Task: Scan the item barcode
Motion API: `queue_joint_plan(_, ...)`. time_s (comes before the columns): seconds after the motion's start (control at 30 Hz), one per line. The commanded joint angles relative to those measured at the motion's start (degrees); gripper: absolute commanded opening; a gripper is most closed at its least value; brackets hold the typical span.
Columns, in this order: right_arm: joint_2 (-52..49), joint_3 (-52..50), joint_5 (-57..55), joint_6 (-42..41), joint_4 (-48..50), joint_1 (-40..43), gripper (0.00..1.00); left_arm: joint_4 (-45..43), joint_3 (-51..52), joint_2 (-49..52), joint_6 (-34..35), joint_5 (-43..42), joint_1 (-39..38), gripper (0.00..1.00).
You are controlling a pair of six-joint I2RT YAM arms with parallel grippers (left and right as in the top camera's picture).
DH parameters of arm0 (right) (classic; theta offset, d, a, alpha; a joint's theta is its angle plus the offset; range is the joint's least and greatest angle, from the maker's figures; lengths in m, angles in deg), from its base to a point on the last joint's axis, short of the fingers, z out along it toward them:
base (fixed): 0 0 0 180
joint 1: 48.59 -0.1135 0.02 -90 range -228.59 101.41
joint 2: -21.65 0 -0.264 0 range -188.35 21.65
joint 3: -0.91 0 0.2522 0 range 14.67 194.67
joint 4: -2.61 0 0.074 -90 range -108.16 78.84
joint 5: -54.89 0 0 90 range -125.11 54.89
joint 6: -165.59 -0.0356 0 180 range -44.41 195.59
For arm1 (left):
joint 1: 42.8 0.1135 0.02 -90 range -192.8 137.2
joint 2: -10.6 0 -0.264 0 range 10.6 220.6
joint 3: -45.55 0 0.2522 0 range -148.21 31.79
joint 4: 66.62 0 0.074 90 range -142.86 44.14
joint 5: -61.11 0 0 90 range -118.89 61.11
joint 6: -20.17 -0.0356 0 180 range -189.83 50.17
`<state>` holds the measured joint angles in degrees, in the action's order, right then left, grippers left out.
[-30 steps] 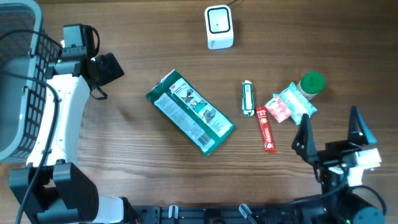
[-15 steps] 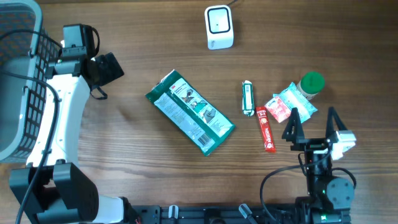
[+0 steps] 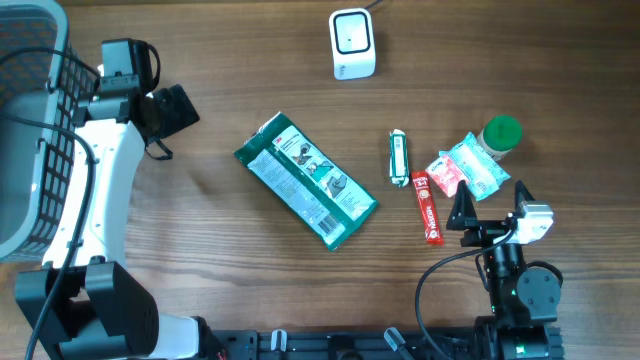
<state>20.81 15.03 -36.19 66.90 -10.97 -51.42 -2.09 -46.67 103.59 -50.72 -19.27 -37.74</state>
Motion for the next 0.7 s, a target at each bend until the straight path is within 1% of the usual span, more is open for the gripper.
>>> queue_joint_plan(0.0, 0.42, -0.07, 0.96, 1.14, 0.17, 0.28, 1.0, -0.13, -0.63, -0.42, -0.9, 0.5, 0.35, 1.0)
queue_joint_plan(0.37, 0.42, -0.07, 0.96, 1.14, 0.17, 0.28, 1.0, -0.13, -0.63, -0.44, -0.9, 0.5, 0.55, 1.0)
queue_joint_plan(0.47, 0.42, -0.07, 0.96, 1.11, 0.17, 0.28, 0.99, -0.13, -0.57, -1.95, -0.9, 0.5, 0.42, 1.0)
queue_joint_plan(0.53, 0.42, -0.07, 0.96, 1.14, 0.2, 0.28, 1.0, -0.11, -0.39, -6.84, -0.9, 0.5, 0.33, 1.0)
queue_joint_plan(0.63, 0.42, -0.07, 0.96, 1.14, 0.17, 0.28, 1.0, -0.13, -0.39, -18.25, -0.9, 0.5, 0.37, 1.0)
queue_joint_plan(0.67, 0.42, -0.07, 0.96, 1.16, 0.17, 0.28, 1.0, -0.13, -0.39, -23.65, -0.9, 0.5, 0.37, 1.0)
